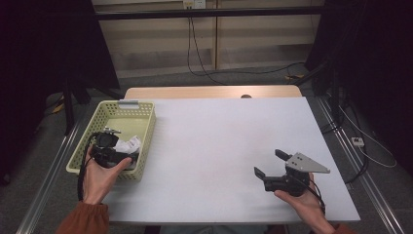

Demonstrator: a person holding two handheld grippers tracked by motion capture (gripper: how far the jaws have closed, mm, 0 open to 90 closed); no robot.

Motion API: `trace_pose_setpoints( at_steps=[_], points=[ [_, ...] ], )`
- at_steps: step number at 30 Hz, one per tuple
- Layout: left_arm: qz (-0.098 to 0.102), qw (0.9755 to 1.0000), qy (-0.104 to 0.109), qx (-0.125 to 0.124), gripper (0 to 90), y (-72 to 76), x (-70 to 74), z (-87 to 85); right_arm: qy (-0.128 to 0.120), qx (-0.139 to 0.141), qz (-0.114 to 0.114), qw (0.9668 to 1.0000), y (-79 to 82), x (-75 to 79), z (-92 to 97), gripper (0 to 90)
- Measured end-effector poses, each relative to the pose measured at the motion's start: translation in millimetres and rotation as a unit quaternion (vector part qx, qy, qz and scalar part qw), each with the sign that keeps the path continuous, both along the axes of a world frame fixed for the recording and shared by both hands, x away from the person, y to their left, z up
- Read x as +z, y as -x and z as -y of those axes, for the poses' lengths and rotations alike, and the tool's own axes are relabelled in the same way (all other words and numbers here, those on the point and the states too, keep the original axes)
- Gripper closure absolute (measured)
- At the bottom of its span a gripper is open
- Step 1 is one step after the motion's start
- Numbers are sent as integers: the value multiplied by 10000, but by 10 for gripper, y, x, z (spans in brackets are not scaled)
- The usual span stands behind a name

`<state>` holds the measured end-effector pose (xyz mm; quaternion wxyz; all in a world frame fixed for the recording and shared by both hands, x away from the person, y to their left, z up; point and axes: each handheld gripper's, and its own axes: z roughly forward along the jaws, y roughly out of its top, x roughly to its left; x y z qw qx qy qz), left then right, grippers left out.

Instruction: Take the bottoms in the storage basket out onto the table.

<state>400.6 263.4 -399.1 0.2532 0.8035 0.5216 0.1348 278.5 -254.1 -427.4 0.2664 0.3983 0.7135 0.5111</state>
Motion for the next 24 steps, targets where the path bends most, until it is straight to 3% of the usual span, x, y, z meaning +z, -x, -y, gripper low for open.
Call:
trace_pose_setpoints(
  at_steps=[3,7,9,15,17,19,22,24],
  points=[
    [-128,9999,-78,-73,35,-2,-39,-6,9,-8,9,10000,8,3,-2,45],
    [-348,9994,-28,-71,13,-25,-58,-20,6,-39,18,10000,-3,0,6,49],
    [-546,9983,-180,-116,13,-56,-51,-4,14,-37,13,10000,-3,0,4,49],
    [-780,9949,-626,-118,47,-172,-50,80,11,-29,10,10000,1,1,0,48],
    [-880,9936,-710,-52,49,-214,-75,88,9,-20,19,10000,2,2,6,49],
    [-1046,9926,-614,26,49,-252,-93,90,-12,-19,21,10000,-1,0,8,49],
    [-1106,9909,-772,-27,64,-293,-64,96,-15,-12,-6,10000,-4,-3,4,49],
    [-1156,9904,-757,-1,66,-330,-70,92,-17,-18,-14,10000,-7,-6,4,48]
  ],
)
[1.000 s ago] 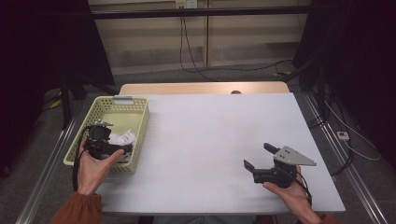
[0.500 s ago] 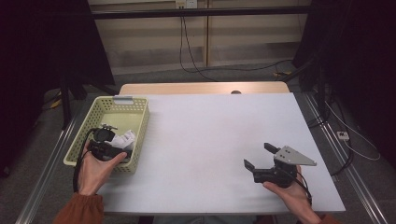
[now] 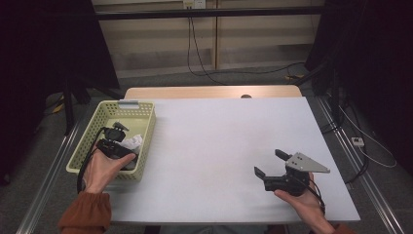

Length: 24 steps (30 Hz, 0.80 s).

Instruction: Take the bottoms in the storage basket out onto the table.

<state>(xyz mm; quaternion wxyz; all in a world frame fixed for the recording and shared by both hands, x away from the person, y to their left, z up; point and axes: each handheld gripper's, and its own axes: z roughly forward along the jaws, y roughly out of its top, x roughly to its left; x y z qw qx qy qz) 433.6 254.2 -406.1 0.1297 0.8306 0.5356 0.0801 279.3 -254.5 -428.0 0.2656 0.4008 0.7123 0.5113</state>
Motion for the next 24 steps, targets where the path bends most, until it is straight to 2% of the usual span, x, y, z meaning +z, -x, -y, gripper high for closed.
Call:
trace_pose_setpoints(
  at_steps=[2,4,8,12,15,18,21,24],
  points=[
    [-87,10000,-11,-6,71,-21,-7,1,2,-11,6,10000,-1,0,0,48],
    [-43,9999,-106,-34,88,-6,-15,16,9,-11,4,10000,1,2,-1,48],
    [-93,9993,-313,-161,178,30,-50,57,15,1,19,10000,8,5,0,49],
    [-154,9983,-412,-377,305,42,-70,98,-2,10,16,10000,11,5,5,49],
    [-75,9985,-420,-351,451,61,-63,101,0,31,24,10000,11,6,-1,50],
    [22,9981,-420,-442,606,69,-37,82,14,37,23,10000,16,8,-9,50],
    [104,9981,-399,-466,673,89,-24,85,10,30,15,10000,12,8,-7,50],
    [198,9982,-294,-481,691,105,4,70,10,31,13,10000,11,7,-7,50]
  ],
)
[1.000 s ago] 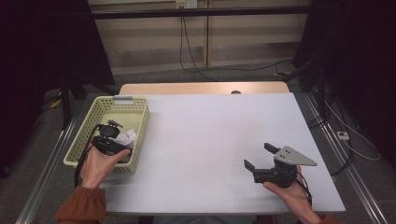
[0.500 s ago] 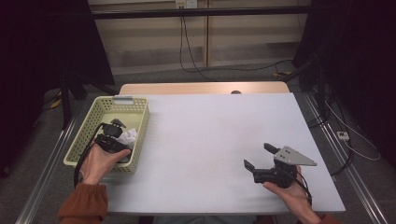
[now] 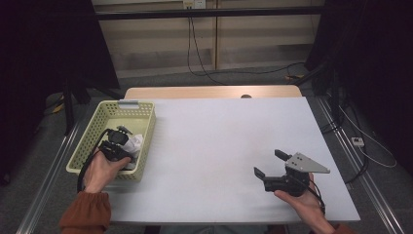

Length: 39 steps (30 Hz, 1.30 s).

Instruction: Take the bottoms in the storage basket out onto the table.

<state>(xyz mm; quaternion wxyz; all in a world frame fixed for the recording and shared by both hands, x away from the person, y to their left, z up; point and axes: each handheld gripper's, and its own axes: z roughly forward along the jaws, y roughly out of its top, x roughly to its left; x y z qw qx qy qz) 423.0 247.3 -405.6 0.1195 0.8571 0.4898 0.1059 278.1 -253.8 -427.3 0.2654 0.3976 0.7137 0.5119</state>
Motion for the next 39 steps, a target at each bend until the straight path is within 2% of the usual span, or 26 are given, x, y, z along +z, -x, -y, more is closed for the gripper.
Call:
trace_pose_setpoints(
  at_steps=[2,3,6,9,11,18,23,24,26,28,29,30,32,36,38,39],
  points=[
    [187,9997,144,38,695,24,43,-40,-5,4,7,10000,1,2,2,50],
    [185,9997,177,20,695,28,63,-57,-7,2,8,10000,3,4,2,50],
    [394,9986,360,34,695,45,105,-113,0,3,11,10000,2,3,3,50],
    [515,9973,526,66,694,50,144,-153,-10,-2,8,10000,7,3,5,50],
    [694,9950,706,146,693,65,183,-192,-17,-13,12,10000,7,5,10,50],
    [1008,9886,1074,326,691,109,269,-320,-14,-12,8,10000,-10,5,-6,50],
    [1251,9847,1174,301,687,127,301,-338,-17,-22,21,10000,-5,6,4,50],
    [1325,9827,1246,346,687,133,304,-330,-36,-24,16,10000,-3,6,7,50],
    [1413,9817,1243,295,687,140,323,-335,-33,-22,15,10000,-4,5,12,49],
    [1515,9794,1299,305,688,145,332,-342,-30,-16,21,10000,-5,4,11,49],
    [1539,9792,1287,308,688,148,339,-348,-24,-22,18,10000,-4,5,9,50],
    [1608,9777,1305,342,687,148,340,-353,-25,-19,17,10000,-3,5,8,50],
    [1643,9766,1340,374,687,153,350,-365,-21,-21,19,10000,-2,5,7,50],
    [1840,9709,1468,430,686,173,387,-405,-24,-26,18,10000,-3,5,7,49],
    [1946,9673,1551,500,686,187,401,-412,-7,-31,18,10000,-3,5,6,49],
    [1973,9670,1541,482,686,190,407,-418,-7,-29,18,10000,-3,5,6,49]
  ],
)
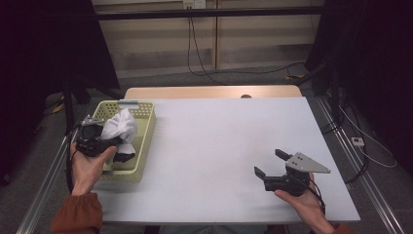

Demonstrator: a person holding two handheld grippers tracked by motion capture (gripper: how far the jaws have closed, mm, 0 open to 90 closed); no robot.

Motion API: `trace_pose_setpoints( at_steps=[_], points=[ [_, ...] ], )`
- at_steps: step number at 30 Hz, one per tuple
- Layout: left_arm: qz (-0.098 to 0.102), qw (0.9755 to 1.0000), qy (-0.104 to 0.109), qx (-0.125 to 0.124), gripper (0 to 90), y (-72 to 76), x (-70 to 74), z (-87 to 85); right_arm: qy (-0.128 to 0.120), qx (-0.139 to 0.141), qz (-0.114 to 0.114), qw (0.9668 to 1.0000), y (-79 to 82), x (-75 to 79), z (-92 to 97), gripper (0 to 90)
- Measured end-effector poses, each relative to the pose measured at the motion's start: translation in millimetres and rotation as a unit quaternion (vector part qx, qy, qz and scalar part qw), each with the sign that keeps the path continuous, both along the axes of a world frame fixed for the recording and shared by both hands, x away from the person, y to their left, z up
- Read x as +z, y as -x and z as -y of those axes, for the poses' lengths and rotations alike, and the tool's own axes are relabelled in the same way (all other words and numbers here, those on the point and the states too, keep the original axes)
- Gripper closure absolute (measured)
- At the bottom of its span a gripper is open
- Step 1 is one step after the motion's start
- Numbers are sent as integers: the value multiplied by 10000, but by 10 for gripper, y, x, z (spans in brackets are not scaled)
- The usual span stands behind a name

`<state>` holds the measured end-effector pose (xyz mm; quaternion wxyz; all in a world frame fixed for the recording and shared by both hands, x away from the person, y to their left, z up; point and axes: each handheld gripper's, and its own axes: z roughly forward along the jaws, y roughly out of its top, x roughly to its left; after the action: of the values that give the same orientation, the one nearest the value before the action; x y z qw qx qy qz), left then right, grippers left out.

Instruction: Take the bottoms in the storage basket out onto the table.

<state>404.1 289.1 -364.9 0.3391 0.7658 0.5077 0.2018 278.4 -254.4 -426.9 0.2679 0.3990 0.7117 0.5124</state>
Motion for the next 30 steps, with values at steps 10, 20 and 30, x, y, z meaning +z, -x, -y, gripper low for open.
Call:
trace_pose_setpoints(
  at_steps=[10,20,30],
  points=[
    [366,9991,182,64,685,35,36,-15,2,17,-4,10000,1,0,-1,49],
    [554,9977,347,162,682,47,54,-34,-3,22,-6,10000,4,0,1,50],
    [883,9948,474,199,682,93,101,-52,-6,18,-6,10000,1,-1,2,49]
  ],
)
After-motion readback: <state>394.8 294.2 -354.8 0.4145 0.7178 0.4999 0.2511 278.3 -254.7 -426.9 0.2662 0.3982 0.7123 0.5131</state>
